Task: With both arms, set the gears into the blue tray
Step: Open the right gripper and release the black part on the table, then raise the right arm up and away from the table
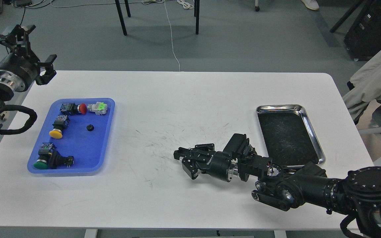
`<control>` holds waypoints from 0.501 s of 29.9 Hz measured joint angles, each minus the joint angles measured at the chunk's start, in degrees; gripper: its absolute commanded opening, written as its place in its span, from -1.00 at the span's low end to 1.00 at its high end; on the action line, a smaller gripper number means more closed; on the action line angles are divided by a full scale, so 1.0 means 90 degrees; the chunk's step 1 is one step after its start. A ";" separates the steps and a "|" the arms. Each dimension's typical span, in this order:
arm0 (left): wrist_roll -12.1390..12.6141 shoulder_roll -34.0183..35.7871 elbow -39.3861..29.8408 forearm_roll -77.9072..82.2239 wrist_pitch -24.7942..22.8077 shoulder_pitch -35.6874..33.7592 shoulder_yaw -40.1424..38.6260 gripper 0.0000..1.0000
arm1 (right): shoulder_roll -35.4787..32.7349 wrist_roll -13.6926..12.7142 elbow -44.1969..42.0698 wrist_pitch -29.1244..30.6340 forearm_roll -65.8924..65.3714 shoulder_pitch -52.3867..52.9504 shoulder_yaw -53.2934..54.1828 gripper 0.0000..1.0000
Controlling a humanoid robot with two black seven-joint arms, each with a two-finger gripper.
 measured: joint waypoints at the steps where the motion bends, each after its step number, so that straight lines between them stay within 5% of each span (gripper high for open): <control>1: 0.0000 0.0000 0.0000 0.0000 0.0000 0.0000 0.0000 0.97 | 0.0000 0.0000 0.0000 0.0000 0.0007 0.0005 0.0003 0.07; 15: -0.0021 0.0009 0.0000 -0.0001 0.0052 0.0000 0.0000 0.97 | 0.0000 0.0000 -0.0065 0.0000 0.0148 0.0117 0.0526 0.22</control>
